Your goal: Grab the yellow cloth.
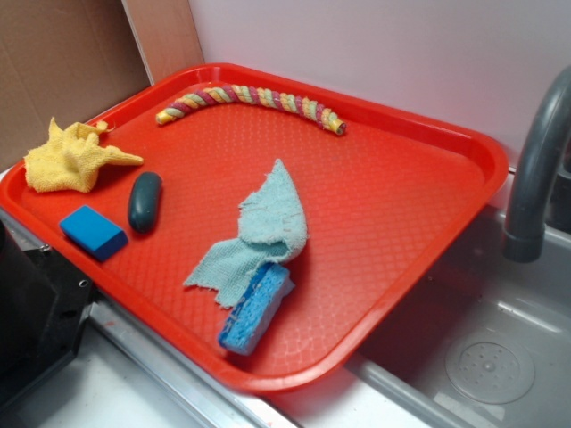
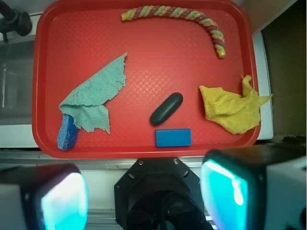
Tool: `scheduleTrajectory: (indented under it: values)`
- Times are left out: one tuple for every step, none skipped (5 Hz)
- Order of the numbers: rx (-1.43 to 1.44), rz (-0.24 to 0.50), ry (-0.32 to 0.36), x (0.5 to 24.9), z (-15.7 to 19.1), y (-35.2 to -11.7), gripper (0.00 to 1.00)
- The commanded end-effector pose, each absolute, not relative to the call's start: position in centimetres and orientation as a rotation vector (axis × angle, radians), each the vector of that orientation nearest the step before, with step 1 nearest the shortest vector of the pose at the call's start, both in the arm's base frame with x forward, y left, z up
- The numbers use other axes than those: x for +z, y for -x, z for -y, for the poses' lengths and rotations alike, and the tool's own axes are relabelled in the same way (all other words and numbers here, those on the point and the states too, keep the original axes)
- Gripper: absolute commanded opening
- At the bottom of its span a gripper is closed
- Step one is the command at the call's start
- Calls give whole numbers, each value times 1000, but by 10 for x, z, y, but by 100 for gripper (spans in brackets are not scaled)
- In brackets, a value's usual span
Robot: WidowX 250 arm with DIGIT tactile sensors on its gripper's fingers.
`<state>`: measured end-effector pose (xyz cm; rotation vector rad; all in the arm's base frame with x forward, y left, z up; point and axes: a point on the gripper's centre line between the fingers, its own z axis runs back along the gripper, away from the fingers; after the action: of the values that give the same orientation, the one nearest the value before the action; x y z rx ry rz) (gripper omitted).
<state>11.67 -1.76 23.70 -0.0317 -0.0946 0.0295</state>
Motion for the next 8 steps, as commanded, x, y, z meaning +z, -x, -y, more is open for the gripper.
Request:
scheduleTrajectory:
  values:
    - [29, 95, 32, 237, 18, -117, 100]
    - [277, 65, -21, 202, -24, -122, 100]
    - [528, 157, -46, 170, -42, -143, 100]
    - [779, 186, -42, 145, -58, -144, 100]
    - [965, 181, -62, 103, -84, -143, 100]
    - [990, 159, -55, 74, -104, -139, 100]
    - [991, 157, -24, 52, -116, -147, 100]
    - [969, 133, -42, 30, -120, -160, 100]
